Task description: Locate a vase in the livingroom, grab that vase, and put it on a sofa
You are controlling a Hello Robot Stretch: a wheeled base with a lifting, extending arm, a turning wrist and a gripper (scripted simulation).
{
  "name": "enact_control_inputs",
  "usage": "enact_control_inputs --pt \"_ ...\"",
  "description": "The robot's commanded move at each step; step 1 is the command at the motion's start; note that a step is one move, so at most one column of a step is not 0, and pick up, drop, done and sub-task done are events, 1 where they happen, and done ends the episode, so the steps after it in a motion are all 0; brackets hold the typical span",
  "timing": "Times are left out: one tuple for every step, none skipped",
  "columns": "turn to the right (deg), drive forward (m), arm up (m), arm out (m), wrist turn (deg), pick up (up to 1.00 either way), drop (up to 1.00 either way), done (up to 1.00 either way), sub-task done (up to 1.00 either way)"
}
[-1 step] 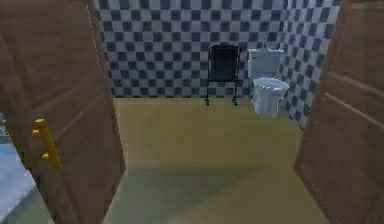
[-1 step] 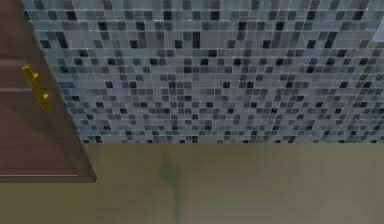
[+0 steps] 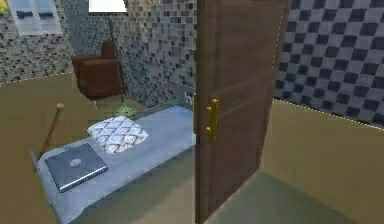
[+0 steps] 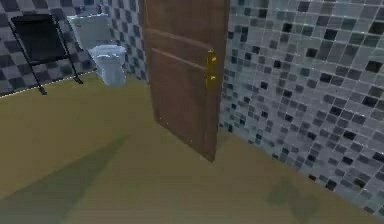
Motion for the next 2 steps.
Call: enact_control_inputs --pt "-45.0 0.00 0.00 0.00 0.0 0.00 0.00 0.00 0.00" --pt "-45.0 0.00 0.00 0.00 0.0 0.00 0.00 0.00 0.00"
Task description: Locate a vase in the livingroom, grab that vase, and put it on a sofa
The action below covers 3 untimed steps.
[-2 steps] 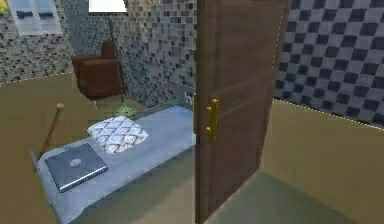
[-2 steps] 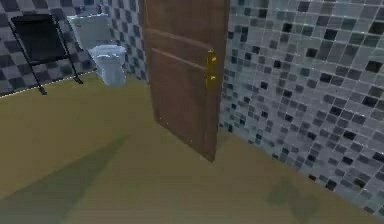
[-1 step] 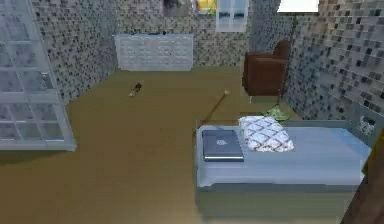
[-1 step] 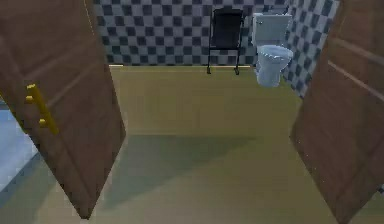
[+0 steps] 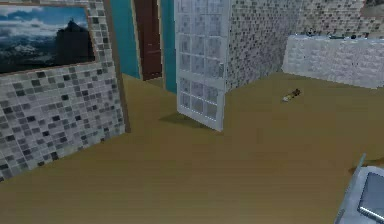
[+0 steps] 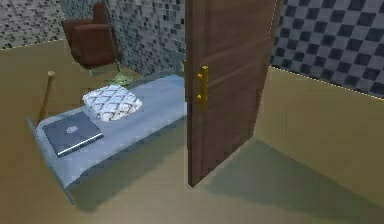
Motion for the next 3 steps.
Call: enact_control_inputs --pt "-9.0 0.00 0.00 0.00 0.0 0.00 0.00 0.00 0.00" --pt "0.0 1.00 0.00 0.00 0.0 0.00 0.00 0.00 0.00" --pt "0.0 1.00 0.00 0.00 0.0 0.00 0.00 0.00 0.00"
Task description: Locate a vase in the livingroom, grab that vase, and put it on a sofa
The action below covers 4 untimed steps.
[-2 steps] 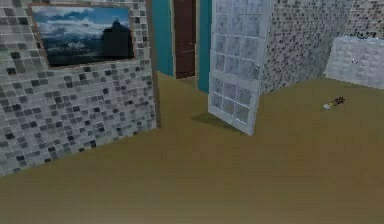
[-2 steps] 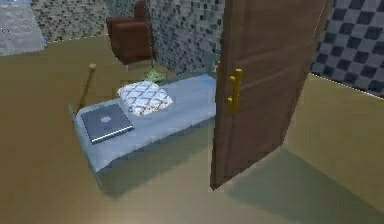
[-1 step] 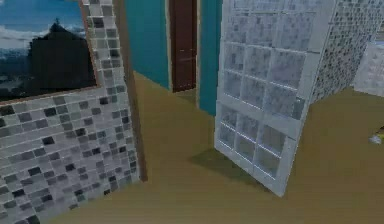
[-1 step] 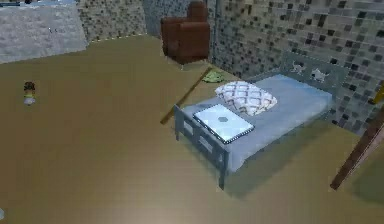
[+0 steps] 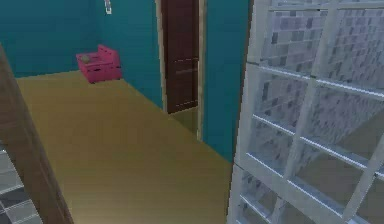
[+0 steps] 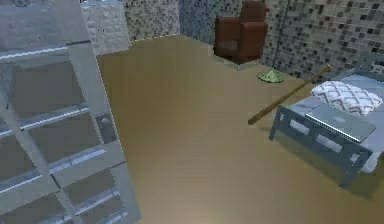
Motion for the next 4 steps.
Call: enact_control_inputs --pt "-6.0 0.00 0.00 0.00 0.0 0.00 0.00 0.00 0.00" --pt "0.0 0.50 0.00 0.00 0.0 0.00 0.00 0.00 0.00" --pt "-30.0 0.00 0.00 0.00 0.0 0.00 0.00 0.00 0.00" --pt "0.0 0.30 0.00 0.00 0.0 0.00 0.00 0.00 0.00"
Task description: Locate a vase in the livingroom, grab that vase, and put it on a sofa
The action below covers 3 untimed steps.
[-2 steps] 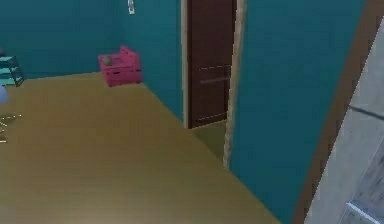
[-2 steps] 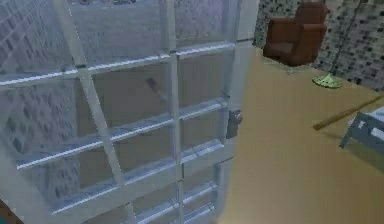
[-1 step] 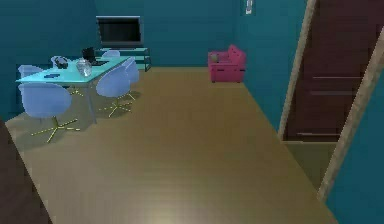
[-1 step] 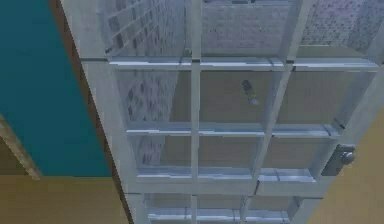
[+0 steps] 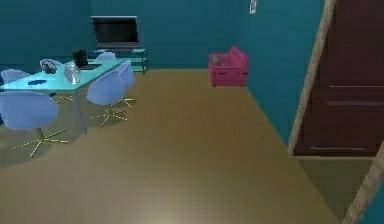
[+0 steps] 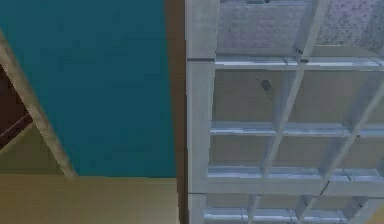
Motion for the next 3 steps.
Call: enact_control_inputs --pt "-12.0 0.00 0.00 0.00 0.0 0.00 0.00 0.00 0.00" --pt "0.0 1.00 0.00 0.00 0.0 0.00 0.00 0.00 0.00" --pt "-3.0 0.00 0.00 0.00 0.0 0.00 0.00 0.00 0.00"
